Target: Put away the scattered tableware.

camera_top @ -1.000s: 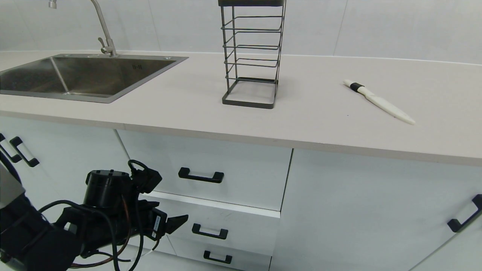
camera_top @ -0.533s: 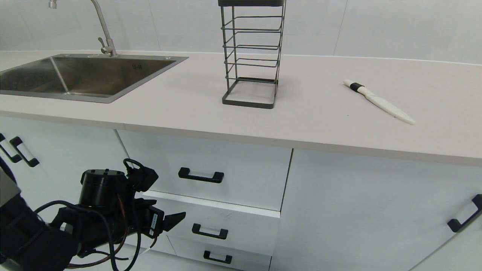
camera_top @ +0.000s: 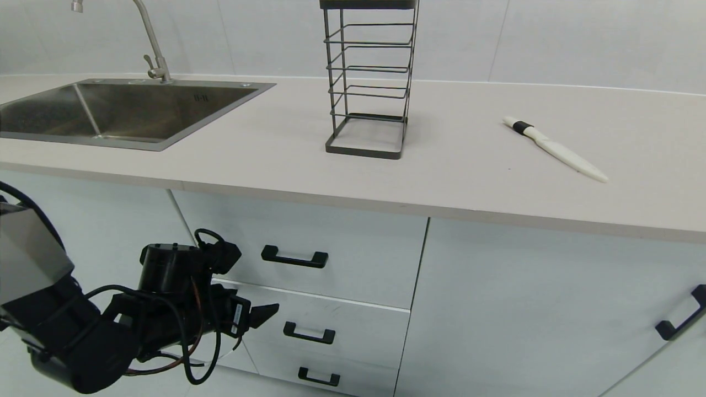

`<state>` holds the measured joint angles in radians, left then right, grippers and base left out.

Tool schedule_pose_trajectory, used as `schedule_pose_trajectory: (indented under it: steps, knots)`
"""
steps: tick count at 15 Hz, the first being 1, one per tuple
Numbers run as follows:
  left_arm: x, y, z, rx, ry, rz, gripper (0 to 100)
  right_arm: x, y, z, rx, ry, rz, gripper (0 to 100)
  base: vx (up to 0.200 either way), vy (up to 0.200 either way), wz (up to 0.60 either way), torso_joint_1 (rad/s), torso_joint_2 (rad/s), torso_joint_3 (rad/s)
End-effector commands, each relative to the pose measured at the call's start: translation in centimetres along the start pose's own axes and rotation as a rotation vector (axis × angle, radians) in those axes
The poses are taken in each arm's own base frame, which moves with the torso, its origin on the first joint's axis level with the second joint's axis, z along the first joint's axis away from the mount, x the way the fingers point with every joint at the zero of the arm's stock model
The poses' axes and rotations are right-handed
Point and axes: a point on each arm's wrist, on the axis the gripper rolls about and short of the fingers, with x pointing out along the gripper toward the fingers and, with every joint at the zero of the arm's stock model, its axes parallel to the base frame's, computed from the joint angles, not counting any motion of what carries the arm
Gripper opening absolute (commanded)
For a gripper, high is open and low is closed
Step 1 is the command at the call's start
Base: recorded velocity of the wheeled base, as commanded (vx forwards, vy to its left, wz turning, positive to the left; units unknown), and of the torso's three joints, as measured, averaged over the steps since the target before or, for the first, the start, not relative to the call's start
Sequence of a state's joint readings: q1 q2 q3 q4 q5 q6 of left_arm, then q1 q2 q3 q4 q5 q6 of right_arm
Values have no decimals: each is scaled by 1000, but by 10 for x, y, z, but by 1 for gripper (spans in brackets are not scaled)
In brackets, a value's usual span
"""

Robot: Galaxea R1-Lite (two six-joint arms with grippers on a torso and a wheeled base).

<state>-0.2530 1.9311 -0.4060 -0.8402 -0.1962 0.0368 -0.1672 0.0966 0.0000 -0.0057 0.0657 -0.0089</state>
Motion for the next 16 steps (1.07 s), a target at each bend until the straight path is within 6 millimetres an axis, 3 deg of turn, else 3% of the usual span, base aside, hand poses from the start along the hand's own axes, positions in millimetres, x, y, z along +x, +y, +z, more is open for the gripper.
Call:
schedule_pose_trajectory:
  steps: [1, 4, 7, 8, 9, 11, 14, 16]
  knots:
    - [7, 2, 1, -5, 4, 2, 100, 0, 0, 0, 0, 1, 0, 100, 0, 0, 0, 0, 0, 0]
    - [1, -1, -4, -1, 18, -2, 100, 0, 0, 0, 0, 1, 0, 100, 0, 0, 0, 0, 0, 0]
    - [-29, -16, -18, 23, 9, -33, 100, 0, 0, 0, 0, 1, 0, 100, 0, 0, 0, 0, 0, 0]
    - [-58, -24, -24, 40, -42, -42, 100, 0, 0, 0, 0, 1, 0, 100, 0, 0, 0, 0, 0, 0]
    - [-73, -27, -27, 46, -74, -43, 100, 0, 0, 0, 0, 1, 0, 100, 0, 0, 0, 0, 0, 0]
    - [-130, -31, -35, 62, -255, -12, 100, 0, 0, 0, 0, 1, 0, 100, 0, 0, 0, 0, 0, 0]
    - [-188, -33, -47, 83, -505, 82, 100, 0, 0, 0, 0, 1, -1, 100, 0, 0, 0, 0, 0, 0]
    - [-225, -42, -67, 112, -678, 126, 100, 0, 0, 0, 0, 1, 0, 100, 0, 0, 0, 0, 0, 0]
